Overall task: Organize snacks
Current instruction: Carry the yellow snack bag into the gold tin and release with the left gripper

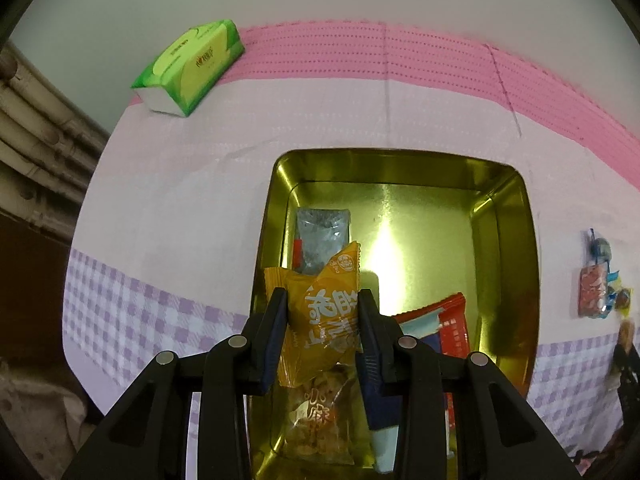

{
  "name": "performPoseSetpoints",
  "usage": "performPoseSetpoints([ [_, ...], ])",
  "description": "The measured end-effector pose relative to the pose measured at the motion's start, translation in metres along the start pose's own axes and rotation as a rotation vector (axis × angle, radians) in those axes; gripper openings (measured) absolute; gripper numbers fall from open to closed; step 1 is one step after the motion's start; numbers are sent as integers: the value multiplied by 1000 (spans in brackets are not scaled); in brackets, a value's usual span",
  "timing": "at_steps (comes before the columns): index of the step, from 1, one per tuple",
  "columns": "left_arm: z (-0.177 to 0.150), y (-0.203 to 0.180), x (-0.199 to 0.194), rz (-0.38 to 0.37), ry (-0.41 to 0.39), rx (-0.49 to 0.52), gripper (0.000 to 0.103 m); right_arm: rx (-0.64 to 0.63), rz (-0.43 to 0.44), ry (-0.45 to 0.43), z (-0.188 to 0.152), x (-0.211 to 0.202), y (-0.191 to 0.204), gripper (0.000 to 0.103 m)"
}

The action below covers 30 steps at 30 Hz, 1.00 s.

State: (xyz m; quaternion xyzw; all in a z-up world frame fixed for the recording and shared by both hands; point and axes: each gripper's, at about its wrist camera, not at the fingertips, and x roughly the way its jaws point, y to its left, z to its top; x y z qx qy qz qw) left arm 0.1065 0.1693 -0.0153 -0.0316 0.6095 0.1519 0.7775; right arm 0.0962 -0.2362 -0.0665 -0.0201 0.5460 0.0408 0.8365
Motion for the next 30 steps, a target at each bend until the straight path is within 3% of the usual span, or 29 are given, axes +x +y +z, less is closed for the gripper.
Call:
performPoseSetpoints([
  [30,-11,10,3,-28,-46,-10,39,-5,-1,1,0,0,0,38],
])
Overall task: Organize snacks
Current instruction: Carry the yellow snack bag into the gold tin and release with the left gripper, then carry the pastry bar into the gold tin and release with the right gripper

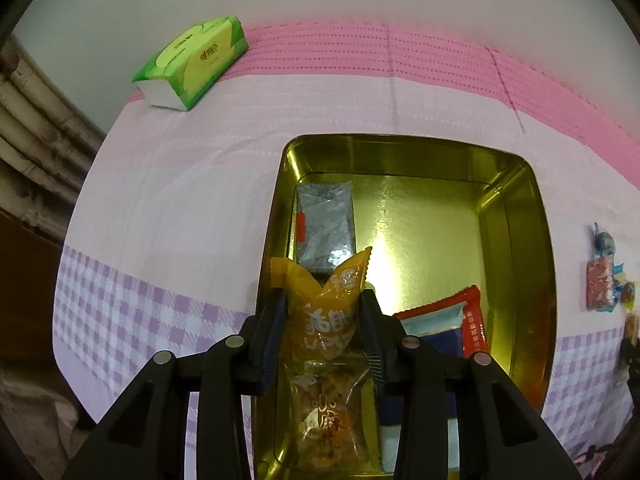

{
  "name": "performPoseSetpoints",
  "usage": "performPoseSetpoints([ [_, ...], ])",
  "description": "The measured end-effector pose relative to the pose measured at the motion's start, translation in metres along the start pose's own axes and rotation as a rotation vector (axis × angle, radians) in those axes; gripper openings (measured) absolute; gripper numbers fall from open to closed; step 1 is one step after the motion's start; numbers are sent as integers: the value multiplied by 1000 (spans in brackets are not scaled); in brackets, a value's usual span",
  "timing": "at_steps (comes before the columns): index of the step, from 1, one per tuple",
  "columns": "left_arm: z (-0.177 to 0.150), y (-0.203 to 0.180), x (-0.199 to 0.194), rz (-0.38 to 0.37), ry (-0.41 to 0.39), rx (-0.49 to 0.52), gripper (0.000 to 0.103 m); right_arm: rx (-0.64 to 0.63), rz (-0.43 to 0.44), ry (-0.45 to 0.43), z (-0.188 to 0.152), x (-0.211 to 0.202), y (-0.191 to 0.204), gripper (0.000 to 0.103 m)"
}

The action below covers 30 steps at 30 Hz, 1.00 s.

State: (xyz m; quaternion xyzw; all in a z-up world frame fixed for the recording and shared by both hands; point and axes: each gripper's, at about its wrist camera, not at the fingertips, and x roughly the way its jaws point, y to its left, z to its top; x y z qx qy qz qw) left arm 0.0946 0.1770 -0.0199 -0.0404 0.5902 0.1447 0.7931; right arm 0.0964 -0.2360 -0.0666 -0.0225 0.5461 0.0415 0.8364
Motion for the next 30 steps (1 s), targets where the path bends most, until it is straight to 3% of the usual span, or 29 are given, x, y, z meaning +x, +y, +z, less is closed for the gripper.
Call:
performPoseSetpoints([
  [7,-9,6,-14,-19,-37,-32,39,2,1,1,0,0,0,38],
  [16,-31,21,-49,-12,-176,-75,47,-1,3,-1,0,0,0,38],
  [30,-60,35,-62,61,-254,-66,50,1,13,54,7,5,0,39],
])
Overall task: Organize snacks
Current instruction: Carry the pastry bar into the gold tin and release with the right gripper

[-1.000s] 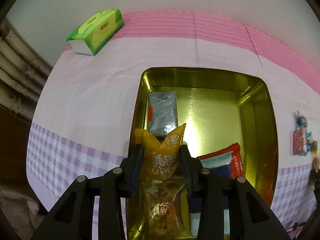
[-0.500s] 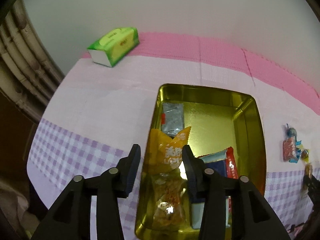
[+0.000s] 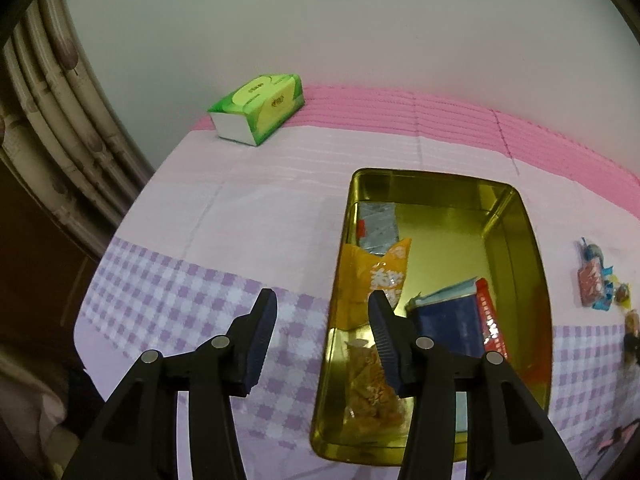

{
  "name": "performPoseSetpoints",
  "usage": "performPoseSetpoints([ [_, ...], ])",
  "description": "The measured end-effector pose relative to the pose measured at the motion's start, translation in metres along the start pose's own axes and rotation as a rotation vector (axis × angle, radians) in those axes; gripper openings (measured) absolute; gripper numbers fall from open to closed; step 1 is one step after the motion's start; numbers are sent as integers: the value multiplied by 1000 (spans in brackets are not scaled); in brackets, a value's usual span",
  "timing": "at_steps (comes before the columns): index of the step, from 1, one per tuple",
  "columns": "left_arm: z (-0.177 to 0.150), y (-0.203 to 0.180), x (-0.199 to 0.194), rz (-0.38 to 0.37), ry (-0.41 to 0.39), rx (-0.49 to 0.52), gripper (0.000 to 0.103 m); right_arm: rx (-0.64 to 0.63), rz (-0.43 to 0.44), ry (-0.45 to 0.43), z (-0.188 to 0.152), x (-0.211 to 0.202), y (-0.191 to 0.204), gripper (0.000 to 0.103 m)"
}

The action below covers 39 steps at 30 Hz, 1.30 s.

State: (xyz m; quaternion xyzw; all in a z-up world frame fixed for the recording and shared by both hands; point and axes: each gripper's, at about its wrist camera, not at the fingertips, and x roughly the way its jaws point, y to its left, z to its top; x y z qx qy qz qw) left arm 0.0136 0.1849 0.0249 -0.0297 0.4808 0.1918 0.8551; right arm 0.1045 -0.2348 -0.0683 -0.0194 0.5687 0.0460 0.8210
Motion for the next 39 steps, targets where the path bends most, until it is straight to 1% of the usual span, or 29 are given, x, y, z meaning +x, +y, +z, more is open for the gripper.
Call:
performPoseSetpoints([
  [7,-7,7,-3,6,-4,-5,53,19,-16,28,7,3,1,38],
  [11,-10,10,-5,8,-12,-10,60,31,-30,29,6,3,3,34],
  [15,-14,13,-6,7,-10,-17,60,64,-38,31,6,2,5,34],
  [19,-18,21,-8,-8,-7,-42,61,83,-36,25,0,-6,7,34],
  [23,-17,30,-9,11,-15,-59,61,74,-21,-7,-2,-25,21,34],
  [27,-17,41,-9,2,-11,-102,62,38,18,-43,1,-45,50,34],
  [32,-18,53,-8,15,-7,-141,63,-50,98,-87,9,-68,109,34],
  [33,-19,56,-8,15,-6,-152,64,-62,110,-89,13,-69,116,34],
  [35,-20,59,-8,9,0,-167,66,-107,149,-95,15,-74,146,34],
  [36,-21,61,-8,11,-1,-169,66,-121,158,-96,16,-75,154,34],
  [37,-22,62,-8,18,-1,-169,66,-147,175,-97,16,-76,171,34],
  [39,-24,65,-8,38,-3,-173,66,-174,198,-93,19,-75,190,34],
])
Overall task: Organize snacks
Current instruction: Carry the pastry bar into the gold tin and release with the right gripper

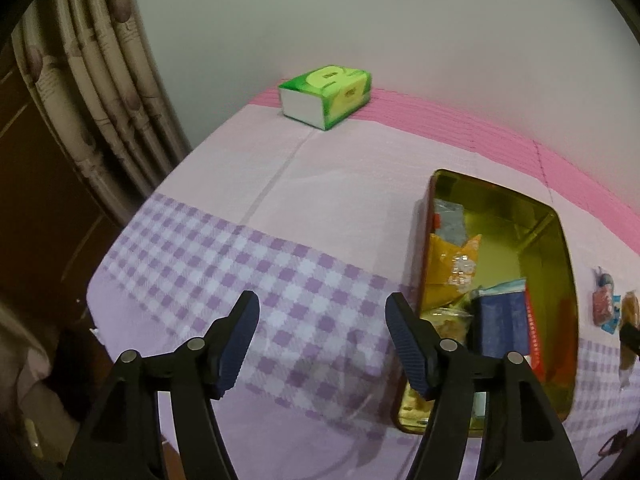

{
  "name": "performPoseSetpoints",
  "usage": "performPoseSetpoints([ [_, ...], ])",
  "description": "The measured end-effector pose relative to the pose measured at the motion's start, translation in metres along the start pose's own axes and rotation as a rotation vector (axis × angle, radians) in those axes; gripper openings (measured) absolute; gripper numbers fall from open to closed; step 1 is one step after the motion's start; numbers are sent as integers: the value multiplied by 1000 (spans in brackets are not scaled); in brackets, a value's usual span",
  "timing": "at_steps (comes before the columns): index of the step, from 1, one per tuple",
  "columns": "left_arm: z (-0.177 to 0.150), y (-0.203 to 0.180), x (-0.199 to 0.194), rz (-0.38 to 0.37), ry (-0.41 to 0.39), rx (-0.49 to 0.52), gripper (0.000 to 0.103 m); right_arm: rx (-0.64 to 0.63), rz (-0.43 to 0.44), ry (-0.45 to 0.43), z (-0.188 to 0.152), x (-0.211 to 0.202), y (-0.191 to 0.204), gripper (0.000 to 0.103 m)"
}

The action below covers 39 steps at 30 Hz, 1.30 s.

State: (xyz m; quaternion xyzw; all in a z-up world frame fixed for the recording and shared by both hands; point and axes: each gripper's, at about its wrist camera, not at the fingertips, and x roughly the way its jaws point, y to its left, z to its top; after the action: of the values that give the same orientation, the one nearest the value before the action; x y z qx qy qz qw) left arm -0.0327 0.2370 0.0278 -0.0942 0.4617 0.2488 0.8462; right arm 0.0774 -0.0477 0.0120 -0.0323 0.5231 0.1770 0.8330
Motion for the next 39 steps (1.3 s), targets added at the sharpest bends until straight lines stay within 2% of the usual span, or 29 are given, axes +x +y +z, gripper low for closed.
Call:
performPoseSetpoints([
  [5,-1,14,2,43,-4,-31,67,-86,55,19,12,17,51,34],
  [14,3,40,10,102,12,-129,68,-192,108,58,9,42,112,34],
  [19,4,50,12,126,22,-173,68,-219,110,66,9,49,127,34],
  [32,5,60,15,101,34,-227,69,-241,115,88,9,71,151,34],
  [39,3,60,16,89,47,-223,69,-260,119,96,6,77,157,34],
])
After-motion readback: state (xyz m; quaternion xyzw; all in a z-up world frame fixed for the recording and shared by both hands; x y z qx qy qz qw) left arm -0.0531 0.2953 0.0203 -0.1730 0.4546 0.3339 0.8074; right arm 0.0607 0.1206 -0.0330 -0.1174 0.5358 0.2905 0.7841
